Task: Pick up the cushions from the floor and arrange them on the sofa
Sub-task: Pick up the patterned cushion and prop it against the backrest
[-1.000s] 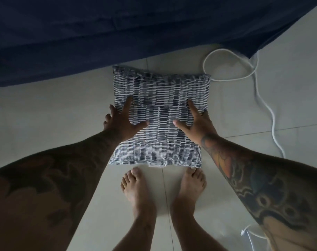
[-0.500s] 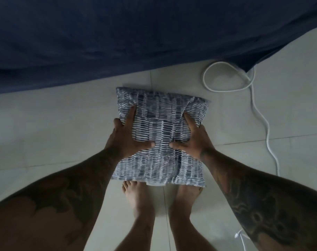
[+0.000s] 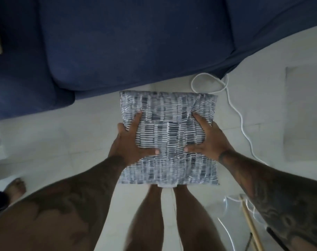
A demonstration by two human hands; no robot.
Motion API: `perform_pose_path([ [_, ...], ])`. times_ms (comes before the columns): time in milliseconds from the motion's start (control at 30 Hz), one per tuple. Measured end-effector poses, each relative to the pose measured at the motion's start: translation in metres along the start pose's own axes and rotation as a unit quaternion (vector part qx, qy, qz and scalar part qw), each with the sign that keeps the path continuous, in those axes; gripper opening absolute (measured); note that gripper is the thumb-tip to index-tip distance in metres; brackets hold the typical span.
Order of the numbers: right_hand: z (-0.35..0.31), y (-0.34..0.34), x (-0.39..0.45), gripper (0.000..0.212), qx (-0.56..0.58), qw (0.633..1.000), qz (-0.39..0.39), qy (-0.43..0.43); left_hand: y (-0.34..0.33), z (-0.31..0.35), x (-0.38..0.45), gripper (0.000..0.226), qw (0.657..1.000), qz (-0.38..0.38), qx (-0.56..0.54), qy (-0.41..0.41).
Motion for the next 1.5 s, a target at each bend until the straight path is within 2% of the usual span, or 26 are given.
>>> perform_pose_path([
  [333, -0.126, 0.087, -0.148, 0.126, -0.001, 0.998, 0.049, 0.038, 0.115, 0.071, -0.160, 0.135, 0.998, 0.052, -0.003, -0.023],
  [533, -0.196, 0.139, -0.230, 0.125, -0.037, 0.993, 0.067, 0.093, 0.178, 0.106, -0.257, 0.134, 0.994, 0.101, -0.018, -0.048],
  [833, -0.285, 0.183, -0.327, 0.129, -0.017, 0.978, 0.150, 0.141, 0.265, 0.135, -0.375, 0.137, 0.980, 0.172, -0.073, -0.067],
  [967, -0.316, 0.190, -0.355, 0.130, -0.012, 0.970, 0.168, 0.176, 0.295, 0.133, -0.406, 0.137, 0.977, 0.191, -0.065, -0.072],
  [1167, -0.343, 0.200, -0.372, 0.130, -0.007, 0.964, 0.153, 0.217, 0.319, 0.138, -0.428, 0.135, 0.974, 0.206, -0.053, -0.079],
  [1500, -0.332, 0.255, -0.341, 0.128, -0.022, 0.976, 0.100, 0.194, 0.320, 0.190, -0.404, 0.134, 0.982, 0.182, -0.038, -0.030],
])
Point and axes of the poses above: each hand's wrist, its own x-axis towards the middle knuckle, its own y-axis out of the back of the hand, z = x × y, the point moved 6 cm from there along x, towards the middle knuckle, and after that the axes turned 6 degrees about y, right-handed, at the moved point
